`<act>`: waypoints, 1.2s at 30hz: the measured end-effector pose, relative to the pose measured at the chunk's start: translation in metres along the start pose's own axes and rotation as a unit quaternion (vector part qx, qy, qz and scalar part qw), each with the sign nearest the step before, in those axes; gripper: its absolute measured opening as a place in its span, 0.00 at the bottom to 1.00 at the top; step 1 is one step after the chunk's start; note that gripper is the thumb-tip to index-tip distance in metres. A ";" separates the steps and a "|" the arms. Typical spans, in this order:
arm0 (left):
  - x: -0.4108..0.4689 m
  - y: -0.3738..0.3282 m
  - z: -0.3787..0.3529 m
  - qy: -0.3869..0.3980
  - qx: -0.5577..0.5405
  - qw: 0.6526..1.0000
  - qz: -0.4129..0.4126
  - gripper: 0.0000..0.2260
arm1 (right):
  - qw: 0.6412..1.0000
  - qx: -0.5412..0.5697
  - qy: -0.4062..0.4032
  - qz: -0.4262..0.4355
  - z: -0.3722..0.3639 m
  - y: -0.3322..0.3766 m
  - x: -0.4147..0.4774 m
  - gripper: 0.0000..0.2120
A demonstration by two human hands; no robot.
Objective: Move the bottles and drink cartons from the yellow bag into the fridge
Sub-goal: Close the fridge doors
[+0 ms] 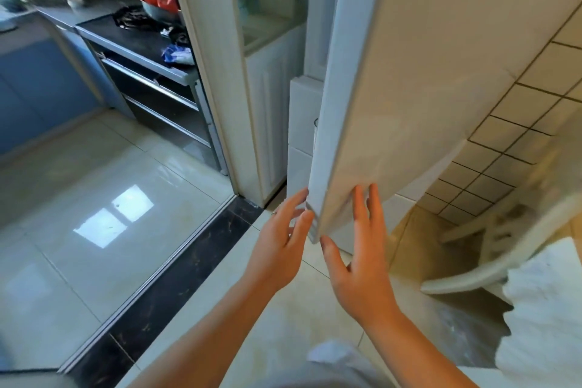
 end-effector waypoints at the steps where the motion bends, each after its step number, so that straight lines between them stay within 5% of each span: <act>1: 0.009 0.002 0.008 -0.006 -0.008 1.000 -0.002 0.19 | 1.000 -0.015 -0.006 0.010 -0.008 0.003 0.011 0.38; 10: 0.122 0.039 0.062 -0.058 -0.007 0.998 0.011 0.25 | 0.985 -0.164 -0.037 0.039 -0.064 0.012 0.124 0.33; 14: 0.179 0.050 0.078 -0.062 0.002 0.998 0.015 0.21 | 0.977 -0.203 -0.048 0.037 -0.090 0.009 0.173 0.35; 23: 0.311 0.066 0.095 -0.015 0.012 1.000 0.015 0.14 | 0.960 -0.271 -0.062 0.037 -0.135 -0.005 0.280 0.44; 32: 0.424 0.089 0.088 0.039 0.010 0.999 -0.013 0.12 | 0.936 -0.336 -0.103 -0.004 -0.150 -0.019 0.362 0.43; 36: 0.461 0.092 0.084 0.083 0.000 0.996 -0.043 0.20 | 0.929 -0.346 -0.126 -0.044 -0.154 -0.021 0.387 0.44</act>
Point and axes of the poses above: each hand's wrist, its own x-axis towards the middle knuckle, its own z-axis out of the back of the hand, y = z × x, the point moved 6 cm from there along x, towards the middle knuckle, and after that the axes turned 7 degrees about -z, right-handed, at the moved point
